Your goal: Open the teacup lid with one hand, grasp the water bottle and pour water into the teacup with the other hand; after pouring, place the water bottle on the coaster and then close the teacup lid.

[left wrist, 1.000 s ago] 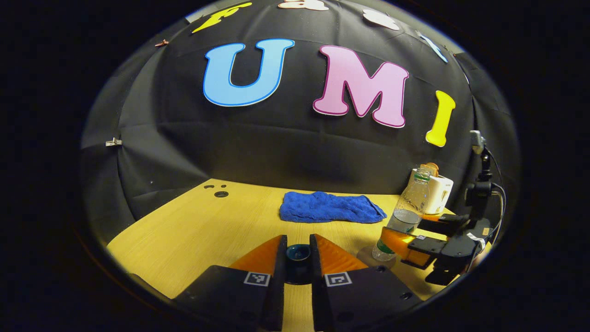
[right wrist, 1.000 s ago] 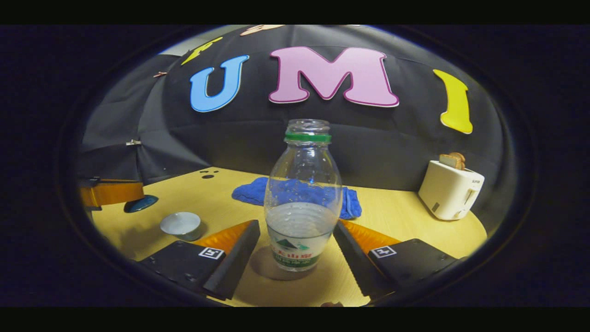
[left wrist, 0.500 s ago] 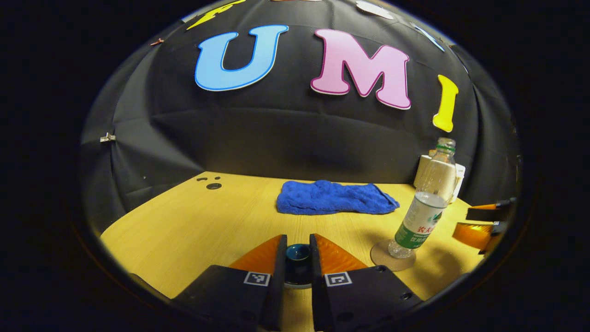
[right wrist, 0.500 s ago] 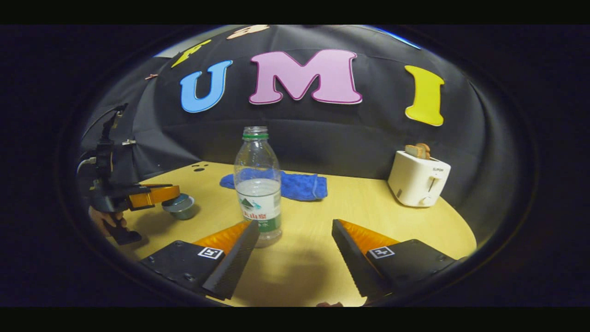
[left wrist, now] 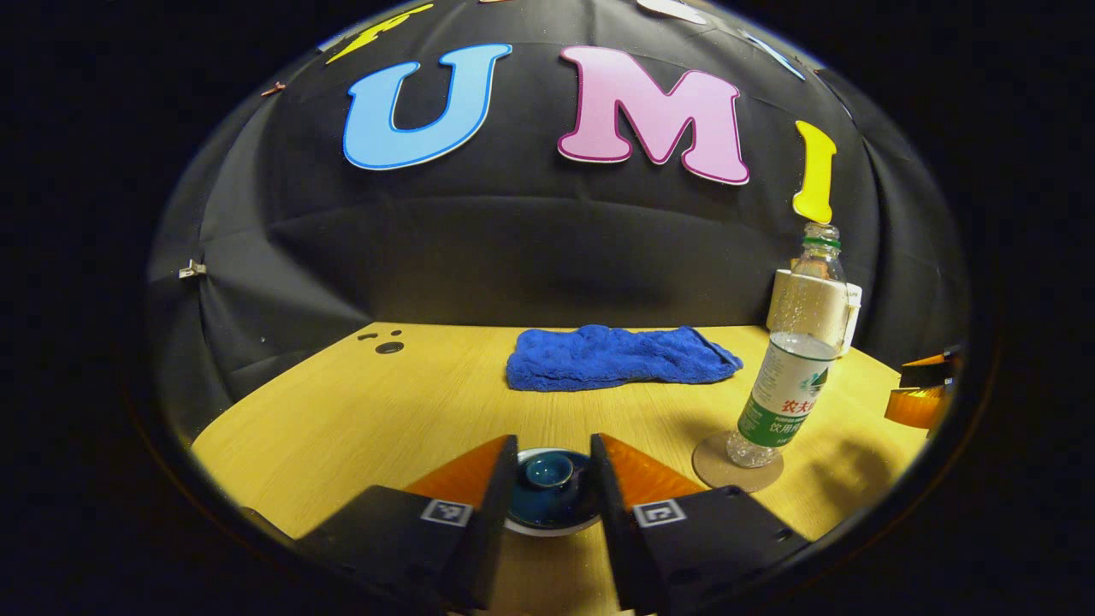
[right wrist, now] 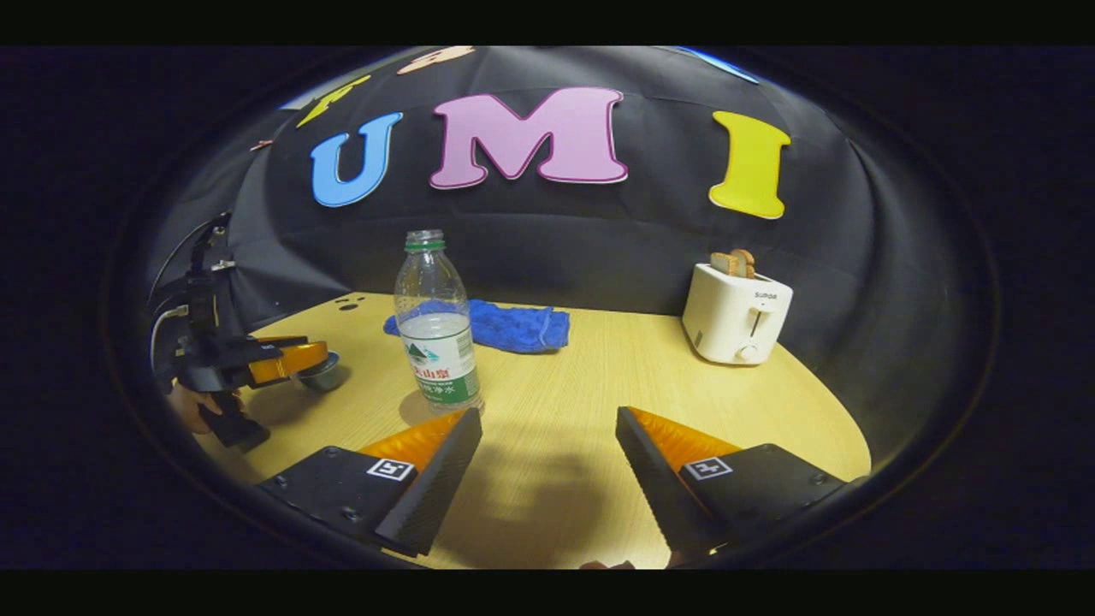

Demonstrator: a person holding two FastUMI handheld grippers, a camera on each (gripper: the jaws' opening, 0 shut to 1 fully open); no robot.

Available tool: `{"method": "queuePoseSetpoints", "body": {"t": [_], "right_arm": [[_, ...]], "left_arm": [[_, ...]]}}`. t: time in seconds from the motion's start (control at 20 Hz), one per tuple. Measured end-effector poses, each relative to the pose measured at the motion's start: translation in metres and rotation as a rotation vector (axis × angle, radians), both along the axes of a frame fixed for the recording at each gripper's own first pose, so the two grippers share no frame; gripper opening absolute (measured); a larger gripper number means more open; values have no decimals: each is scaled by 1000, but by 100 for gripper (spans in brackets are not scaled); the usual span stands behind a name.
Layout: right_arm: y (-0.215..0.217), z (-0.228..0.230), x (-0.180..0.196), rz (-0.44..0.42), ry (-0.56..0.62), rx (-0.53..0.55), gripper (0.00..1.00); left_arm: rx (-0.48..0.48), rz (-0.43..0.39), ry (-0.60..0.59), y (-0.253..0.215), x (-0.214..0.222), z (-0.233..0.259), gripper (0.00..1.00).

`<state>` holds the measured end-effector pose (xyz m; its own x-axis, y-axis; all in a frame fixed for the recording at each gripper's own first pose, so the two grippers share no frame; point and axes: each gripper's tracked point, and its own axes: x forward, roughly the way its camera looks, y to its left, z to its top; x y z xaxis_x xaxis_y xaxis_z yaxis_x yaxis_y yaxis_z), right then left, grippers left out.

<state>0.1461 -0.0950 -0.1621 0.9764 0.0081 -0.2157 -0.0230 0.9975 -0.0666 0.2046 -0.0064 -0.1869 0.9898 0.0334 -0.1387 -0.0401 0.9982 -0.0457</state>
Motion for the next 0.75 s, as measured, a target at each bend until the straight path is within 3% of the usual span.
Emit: {"method": "queuePoseSetpoints", "body": {"t": [0.05,0.15,0.25,0.75], "right_arm": [[0,7,-3,-1,-1,8,98],[-3,28,-7,-6,-23,10,98],[-7,50,-12,-12,-41,0,98],[5,160,-68,-10,-148,19,98]], "left_arm": [[6,1,-3,0,-5,6,74],[22,1,-11,0,-22,25,87],[32,2,-22,-1,-43,47,94],[-2,56,-112,-25,-154,184,95]]}}
